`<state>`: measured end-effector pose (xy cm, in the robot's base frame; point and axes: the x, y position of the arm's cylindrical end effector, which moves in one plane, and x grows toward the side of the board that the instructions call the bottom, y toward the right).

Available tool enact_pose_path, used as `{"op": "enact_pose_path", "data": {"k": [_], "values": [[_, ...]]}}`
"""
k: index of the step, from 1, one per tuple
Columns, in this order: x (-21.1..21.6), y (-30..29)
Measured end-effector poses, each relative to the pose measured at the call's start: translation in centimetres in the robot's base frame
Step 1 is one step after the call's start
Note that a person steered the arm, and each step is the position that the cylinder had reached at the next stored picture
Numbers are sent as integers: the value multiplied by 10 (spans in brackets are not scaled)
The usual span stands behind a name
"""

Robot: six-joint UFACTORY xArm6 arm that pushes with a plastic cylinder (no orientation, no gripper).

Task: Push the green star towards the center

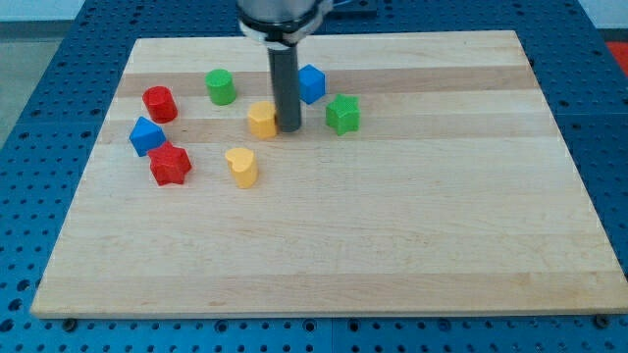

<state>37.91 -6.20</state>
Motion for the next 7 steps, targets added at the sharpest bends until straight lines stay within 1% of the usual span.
{"op": "enact_pose_path", "data": {"k": [2,3,4,5,6,7], "values": [[2,-9],[38,10],[47,19],[48,19],[59,42],[58,119]]}}
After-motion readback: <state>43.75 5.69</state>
